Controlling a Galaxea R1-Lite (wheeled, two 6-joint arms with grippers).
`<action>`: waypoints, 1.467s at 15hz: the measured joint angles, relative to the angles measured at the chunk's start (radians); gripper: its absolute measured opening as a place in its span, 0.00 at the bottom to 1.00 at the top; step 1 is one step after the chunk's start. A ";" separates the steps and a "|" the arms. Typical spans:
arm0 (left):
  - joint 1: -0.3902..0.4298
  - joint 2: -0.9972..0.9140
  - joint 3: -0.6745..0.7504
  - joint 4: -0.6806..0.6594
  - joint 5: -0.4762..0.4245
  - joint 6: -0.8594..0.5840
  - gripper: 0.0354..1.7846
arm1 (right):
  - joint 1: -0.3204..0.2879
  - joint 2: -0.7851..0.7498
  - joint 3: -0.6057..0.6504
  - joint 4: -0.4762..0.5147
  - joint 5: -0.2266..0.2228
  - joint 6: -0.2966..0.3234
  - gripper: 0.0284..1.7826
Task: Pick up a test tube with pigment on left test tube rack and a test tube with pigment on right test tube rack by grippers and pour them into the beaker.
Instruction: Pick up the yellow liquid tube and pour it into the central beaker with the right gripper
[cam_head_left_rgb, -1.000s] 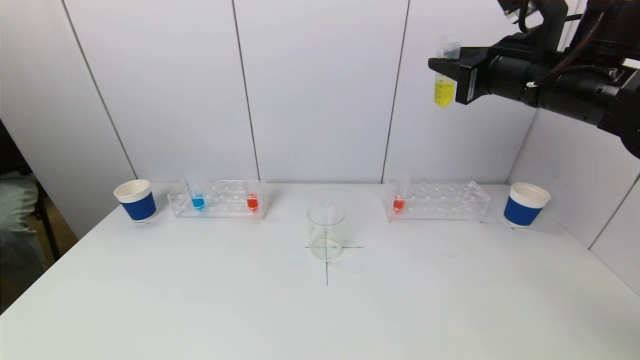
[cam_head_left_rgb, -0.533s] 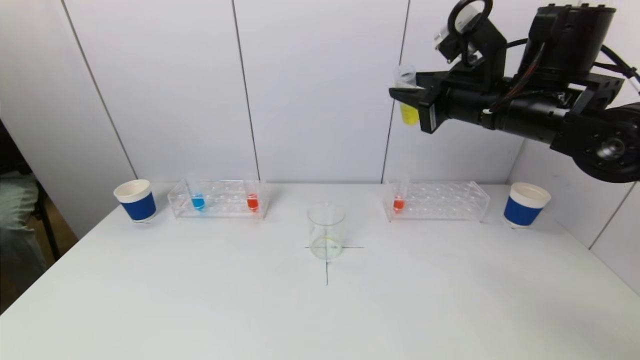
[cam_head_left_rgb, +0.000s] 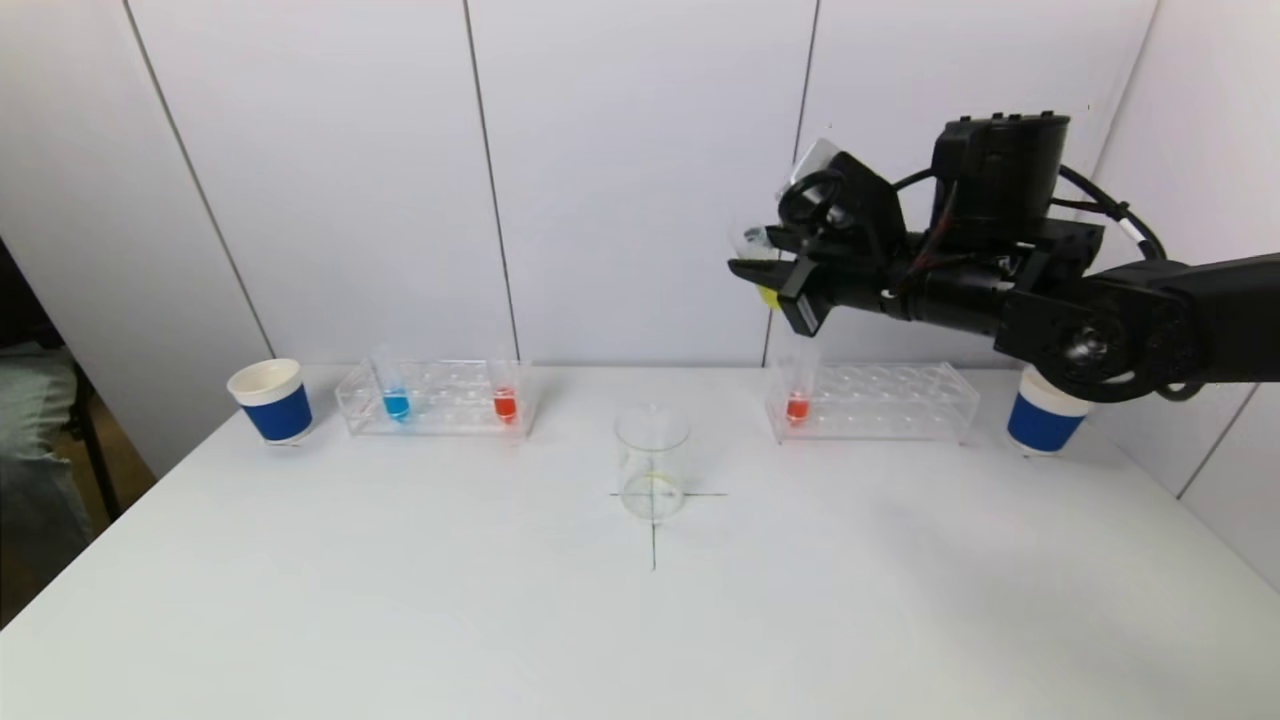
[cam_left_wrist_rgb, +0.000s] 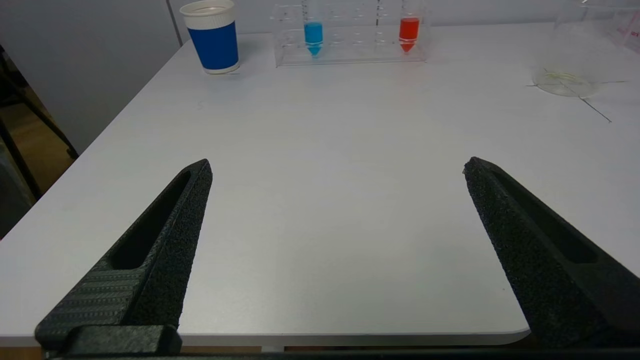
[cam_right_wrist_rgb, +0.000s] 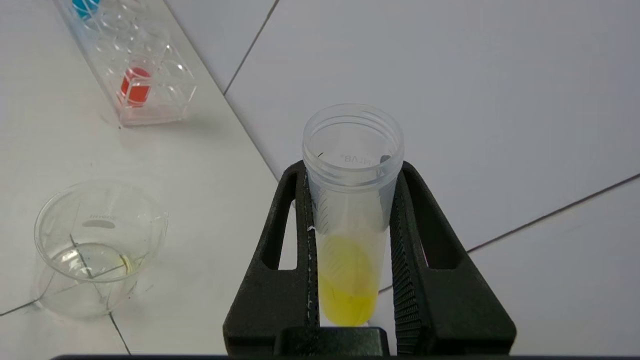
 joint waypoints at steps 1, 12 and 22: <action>0.000 0.000 0.000 0.000 0.000 0.000 0.99 | 0.007 0.019 0.000 -0.020 0.001 -0.015 0.25; 0.000 0.000 0.000 0.000 0.000 0.000 0.99 | 0.058 0.170 0.030 -0.233 0.013 -0.196 0.25; 0.000 0.000 0.000 0.000 0.000 0.000 0.99 | 0.087 0.181 0.104 -0.409 0.033 -0.301 0.25</action>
